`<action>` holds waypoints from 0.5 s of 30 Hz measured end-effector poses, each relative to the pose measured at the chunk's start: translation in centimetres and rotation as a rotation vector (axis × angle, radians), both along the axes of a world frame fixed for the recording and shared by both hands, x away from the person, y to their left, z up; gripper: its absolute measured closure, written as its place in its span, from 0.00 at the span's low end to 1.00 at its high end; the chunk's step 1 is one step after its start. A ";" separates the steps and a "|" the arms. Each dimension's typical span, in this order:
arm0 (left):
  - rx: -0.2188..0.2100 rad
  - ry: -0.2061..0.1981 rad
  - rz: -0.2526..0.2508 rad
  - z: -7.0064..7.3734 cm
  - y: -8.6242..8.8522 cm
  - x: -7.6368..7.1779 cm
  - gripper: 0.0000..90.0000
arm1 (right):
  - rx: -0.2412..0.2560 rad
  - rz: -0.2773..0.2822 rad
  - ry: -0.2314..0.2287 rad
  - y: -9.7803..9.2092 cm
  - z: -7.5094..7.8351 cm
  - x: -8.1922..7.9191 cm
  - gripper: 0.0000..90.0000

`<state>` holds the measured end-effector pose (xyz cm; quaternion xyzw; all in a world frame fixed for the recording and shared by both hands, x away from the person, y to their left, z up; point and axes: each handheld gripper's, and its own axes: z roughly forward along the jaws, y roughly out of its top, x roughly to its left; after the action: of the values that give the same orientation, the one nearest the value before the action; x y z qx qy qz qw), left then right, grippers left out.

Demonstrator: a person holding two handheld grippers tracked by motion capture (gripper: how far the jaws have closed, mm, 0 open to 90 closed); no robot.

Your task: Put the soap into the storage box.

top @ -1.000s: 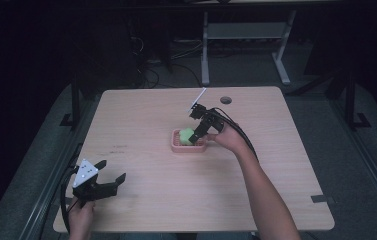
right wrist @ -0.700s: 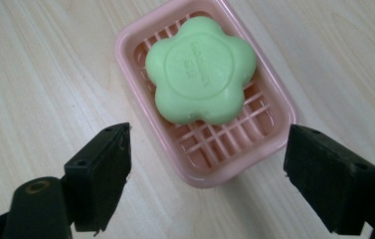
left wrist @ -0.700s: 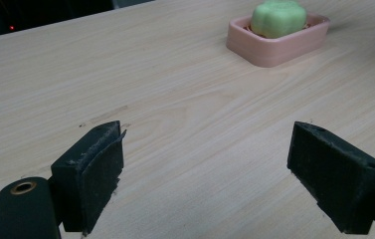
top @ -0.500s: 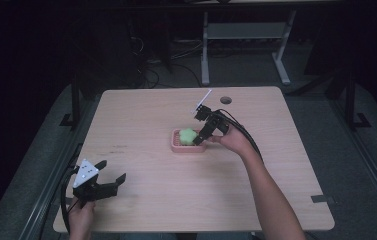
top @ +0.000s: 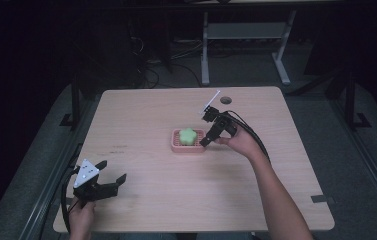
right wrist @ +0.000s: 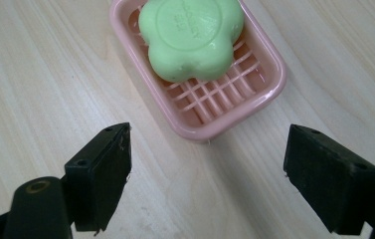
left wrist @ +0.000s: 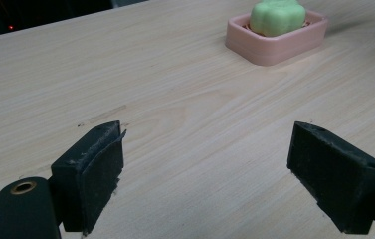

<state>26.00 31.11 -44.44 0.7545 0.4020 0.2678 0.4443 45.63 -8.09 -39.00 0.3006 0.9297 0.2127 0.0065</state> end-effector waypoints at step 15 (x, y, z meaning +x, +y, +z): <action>0.002 0.002 0.001 0.0 -0.1 0.0 0.16 | 0.014 -0.006 0.008 -1.6 -0.2 -1.1 0.21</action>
<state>25.98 31.02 -44.46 0.7549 0.4025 0.2677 0.4433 44.49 -9.72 -39.18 0.3044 0.9273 0.2179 0.0014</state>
